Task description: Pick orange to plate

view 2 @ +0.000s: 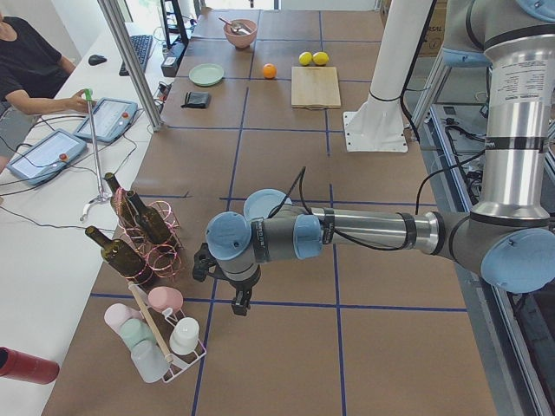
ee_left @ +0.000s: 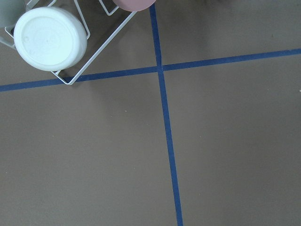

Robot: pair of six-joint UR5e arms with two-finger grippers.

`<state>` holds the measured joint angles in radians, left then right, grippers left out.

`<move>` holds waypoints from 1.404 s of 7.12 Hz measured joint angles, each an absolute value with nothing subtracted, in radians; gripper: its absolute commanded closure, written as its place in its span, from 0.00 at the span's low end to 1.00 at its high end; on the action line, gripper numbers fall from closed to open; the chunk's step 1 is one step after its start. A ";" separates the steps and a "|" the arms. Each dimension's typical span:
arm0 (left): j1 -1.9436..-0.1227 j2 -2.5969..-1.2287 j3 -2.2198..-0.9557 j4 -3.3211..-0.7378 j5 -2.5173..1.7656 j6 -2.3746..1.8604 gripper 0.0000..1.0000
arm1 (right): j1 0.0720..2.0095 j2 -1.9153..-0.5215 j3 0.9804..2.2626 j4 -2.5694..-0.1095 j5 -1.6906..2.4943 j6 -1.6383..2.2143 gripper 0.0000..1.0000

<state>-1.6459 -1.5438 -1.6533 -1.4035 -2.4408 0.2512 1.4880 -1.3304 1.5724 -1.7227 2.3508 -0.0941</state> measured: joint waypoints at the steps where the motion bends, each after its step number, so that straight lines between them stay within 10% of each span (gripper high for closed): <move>1: -1.647 -1.544 -1.662 -1.404 -2.442 0.245 0.00 | 1.488 -1.333 1.573 -1.722 2.350 -0.095 0.00; 10: -1.628 -1.512 -1.706 -1.527 -2.487 0.250 0.00 | 1.456 -1.359 1.610 -1.721 2.446 -0.091 0.00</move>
